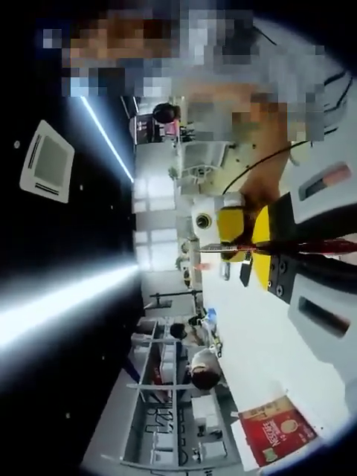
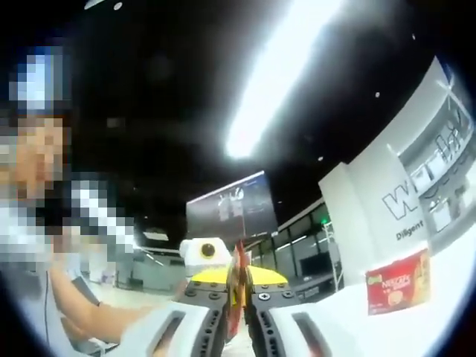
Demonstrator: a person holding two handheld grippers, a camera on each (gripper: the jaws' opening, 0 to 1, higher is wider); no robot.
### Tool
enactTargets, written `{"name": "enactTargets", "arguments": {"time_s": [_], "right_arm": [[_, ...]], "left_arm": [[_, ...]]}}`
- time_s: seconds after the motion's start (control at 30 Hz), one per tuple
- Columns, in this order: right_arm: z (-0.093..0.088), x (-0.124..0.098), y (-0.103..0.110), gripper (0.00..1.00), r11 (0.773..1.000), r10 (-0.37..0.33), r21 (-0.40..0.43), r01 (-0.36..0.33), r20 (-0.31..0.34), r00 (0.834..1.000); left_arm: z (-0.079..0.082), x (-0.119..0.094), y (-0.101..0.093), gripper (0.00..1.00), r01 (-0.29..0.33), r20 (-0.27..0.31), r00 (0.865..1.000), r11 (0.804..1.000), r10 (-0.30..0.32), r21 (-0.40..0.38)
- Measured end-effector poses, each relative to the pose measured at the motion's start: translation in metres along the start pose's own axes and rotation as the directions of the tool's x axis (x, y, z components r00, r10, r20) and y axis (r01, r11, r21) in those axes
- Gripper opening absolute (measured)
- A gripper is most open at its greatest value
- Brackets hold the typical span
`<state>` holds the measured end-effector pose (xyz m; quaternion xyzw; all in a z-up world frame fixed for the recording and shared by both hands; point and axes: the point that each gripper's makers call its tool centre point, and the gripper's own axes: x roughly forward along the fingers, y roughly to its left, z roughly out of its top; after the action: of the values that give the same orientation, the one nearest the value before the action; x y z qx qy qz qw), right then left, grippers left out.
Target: Tear open the coffee pouch, take out the coffee, and pour the coffee from the pouch into the cup
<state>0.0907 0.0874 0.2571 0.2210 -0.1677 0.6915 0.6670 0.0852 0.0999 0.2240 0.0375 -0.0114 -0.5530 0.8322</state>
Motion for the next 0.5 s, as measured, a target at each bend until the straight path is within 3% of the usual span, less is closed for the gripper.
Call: {"name": "enactTargets", "arguments": {"time_s": [0.1, 0.3, 0.5], "right_arm": [[0.0091, -0.0035, -0.0009, 0.06, 1.000, 0.006, 0.025, -0.007, 0.035, 0.999], [0.0101, -0.0036, -0.0001, 0.03, 1.000, -0.004, 0.003, 0.004, 0.029, 1.000], [0.0127, -0.0021, 0.0043, 0.09, 0.999, 0.034, 0.034, -0.035, 0.055, 0.998]], "left_arm": [[-0.0001, -0.0029, 0.0026, 0.04, -0.008, -0.002, 1.000, 1.000, 0.008, -0.002], [0.0006, -0.0013, 0.0033, 0.05, -0.007, 0.001, 1.000, 1.000, 0.007, -0.013], [0.0034, -0.0021, 0.0016, 0.05, -0.003, 0.008, 1.000, 1.000, 0.003, -0.014]]}}
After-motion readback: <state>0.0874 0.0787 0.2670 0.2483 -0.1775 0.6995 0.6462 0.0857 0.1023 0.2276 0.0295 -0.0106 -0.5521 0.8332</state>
